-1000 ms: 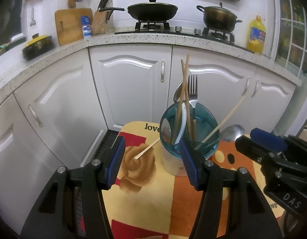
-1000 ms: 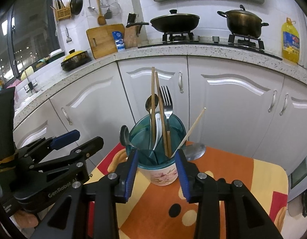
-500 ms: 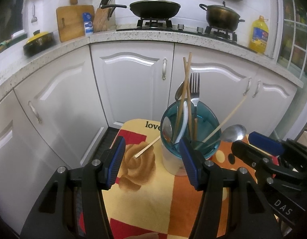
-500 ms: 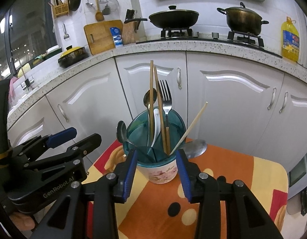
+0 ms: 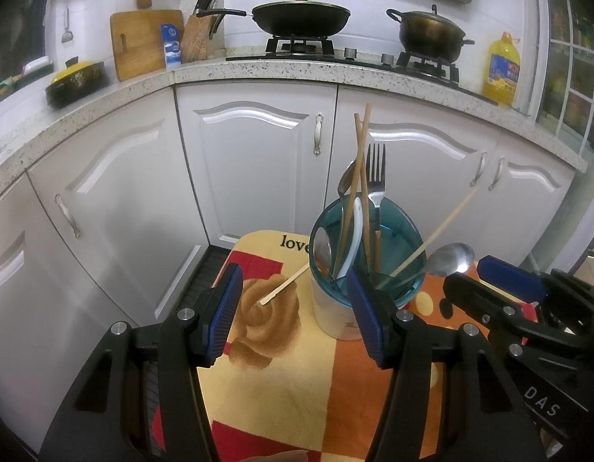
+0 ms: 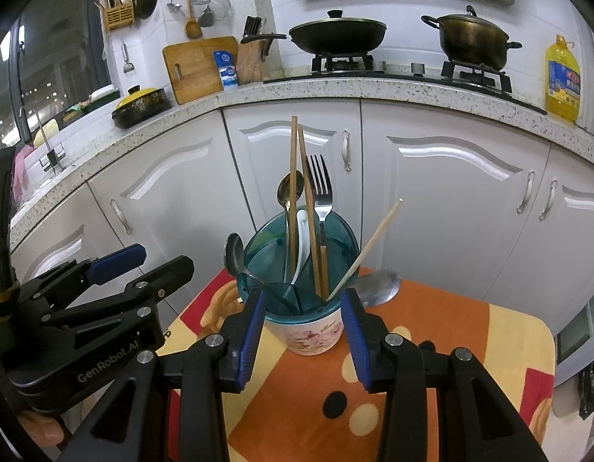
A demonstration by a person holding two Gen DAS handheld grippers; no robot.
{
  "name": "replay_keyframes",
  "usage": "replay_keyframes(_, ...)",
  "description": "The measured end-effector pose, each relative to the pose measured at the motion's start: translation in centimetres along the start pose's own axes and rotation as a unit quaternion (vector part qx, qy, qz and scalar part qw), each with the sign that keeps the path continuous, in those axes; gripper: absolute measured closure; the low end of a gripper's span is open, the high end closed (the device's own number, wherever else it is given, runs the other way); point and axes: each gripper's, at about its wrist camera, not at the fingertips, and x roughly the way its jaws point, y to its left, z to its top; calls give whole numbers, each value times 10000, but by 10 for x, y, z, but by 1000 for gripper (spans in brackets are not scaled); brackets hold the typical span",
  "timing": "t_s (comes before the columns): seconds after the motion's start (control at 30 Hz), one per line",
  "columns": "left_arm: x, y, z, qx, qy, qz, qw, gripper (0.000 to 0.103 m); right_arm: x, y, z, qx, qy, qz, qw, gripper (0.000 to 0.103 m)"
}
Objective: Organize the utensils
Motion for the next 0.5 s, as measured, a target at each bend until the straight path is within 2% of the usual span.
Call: replay_keyframes(0.5, 0, 0, -1, -11, 4, 16, 10000, 47, 3, 1, 1, -32, 50, -6, 10000, 64)
